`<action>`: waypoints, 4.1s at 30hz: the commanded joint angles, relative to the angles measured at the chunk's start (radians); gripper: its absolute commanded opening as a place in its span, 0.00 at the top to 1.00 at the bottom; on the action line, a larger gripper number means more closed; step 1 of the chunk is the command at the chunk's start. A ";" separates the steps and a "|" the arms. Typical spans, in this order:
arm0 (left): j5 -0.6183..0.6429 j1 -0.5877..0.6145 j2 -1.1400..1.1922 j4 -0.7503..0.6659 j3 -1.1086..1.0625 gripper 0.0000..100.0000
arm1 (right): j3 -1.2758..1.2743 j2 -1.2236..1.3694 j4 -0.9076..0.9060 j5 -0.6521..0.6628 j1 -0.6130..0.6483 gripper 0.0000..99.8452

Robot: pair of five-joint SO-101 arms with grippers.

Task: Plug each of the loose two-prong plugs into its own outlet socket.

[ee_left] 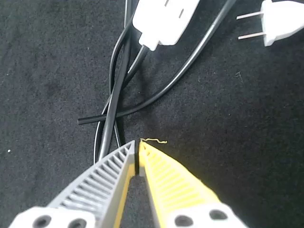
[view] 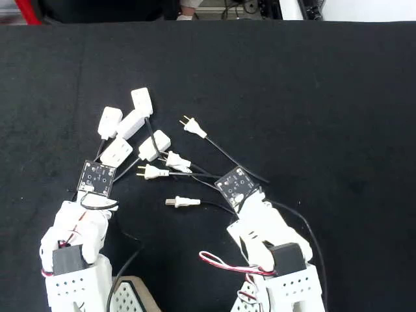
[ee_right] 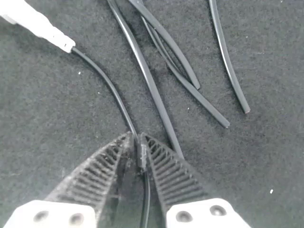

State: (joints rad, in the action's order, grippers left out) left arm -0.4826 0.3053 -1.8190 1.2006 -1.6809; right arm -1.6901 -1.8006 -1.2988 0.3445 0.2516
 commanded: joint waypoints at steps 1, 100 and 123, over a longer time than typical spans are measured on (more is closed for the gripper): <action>0.009 0.001 -0.005 0.005 -0.018 0.97 | 0.005 -0.087 -0.005 -0.002 -0.002 0.98; 0.095 0.044 -0.005 0.048 0.414 0.97 | 0.412 0.272 0.222 -0.187 0.000 0.98; -0.025 -0.148 1.316 -0.055 1.063 0.83 | 0.901 1.363 0.216 -0.486 -0.261 0.98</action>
State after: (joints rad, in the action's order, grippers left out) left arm -0.4948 0.2102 -0.6943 1.1669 -0.7388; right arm -0.8385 -0.4473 -1.1070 -0.1343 0.0522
